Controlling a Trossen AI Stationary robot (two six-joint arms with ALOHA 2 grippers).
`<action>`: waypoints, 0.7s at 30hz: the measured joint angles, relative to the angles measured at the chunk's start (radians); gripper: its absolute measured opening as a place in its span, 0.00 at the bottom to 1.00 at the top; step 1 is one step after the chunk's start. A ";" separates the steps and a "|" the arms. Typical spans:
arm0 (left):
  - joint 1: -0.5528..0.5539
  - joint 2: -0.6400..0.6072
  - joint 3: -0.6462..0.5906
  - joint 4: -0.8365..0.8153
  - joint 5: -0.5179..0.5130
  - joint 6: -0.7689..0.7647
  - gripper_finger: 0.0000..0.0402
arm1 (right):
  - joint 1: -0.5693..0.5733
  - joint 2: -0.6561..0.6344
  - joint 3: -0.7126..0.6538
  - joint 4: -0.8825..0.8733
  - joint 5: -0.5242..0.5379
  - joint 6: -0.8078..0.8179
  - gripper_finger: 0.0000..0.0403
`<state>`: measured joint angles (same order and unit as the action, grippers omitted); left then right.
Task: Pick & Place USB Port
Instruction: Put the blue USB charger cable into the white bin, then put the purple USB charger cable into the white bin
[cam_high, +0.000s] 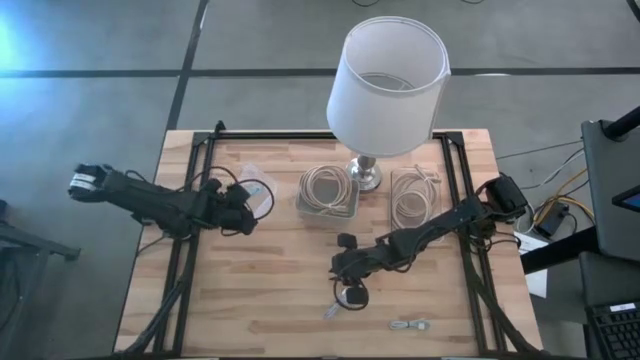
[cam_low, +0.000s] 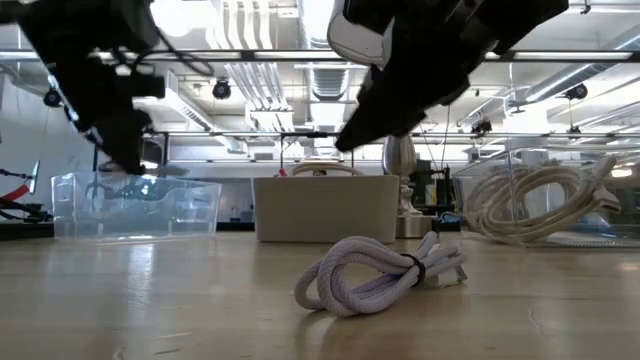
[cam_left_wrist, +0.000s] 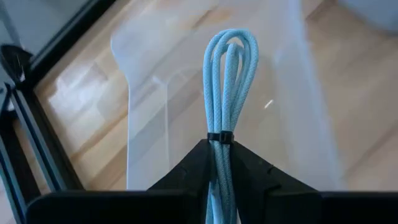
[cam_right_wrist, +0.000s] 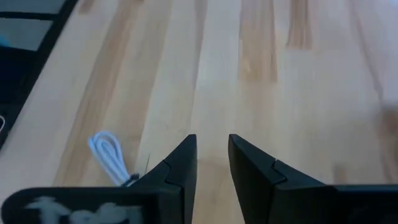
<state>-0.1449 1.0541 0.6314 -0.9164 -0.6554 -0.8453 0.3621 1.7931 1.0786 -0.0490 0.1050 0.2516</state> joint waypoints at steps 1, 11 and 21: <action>0.005 0.001 -0.019 0.011 0.002 0.000 0.15 | 0.000 0.000 0.000 0.020 0.007 -0.026 0.21; 0.045 0.002 -0.077 0.030 0.048 0.010 0.26 | -0.006 0.000 0.010 0.149 0.025 -0.172 0.17; 0.045 0.002 -0.025 0.034 0.044 0.082 0.37 | -0.006 0.000 0.010 0.134 -0.049 -0.181 0.33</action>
<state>-0.0999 1.0557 0.6062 -0.8824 -0.6115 -0.7637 0.3561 1.7931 1.0882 0.0853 0.0559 0.0706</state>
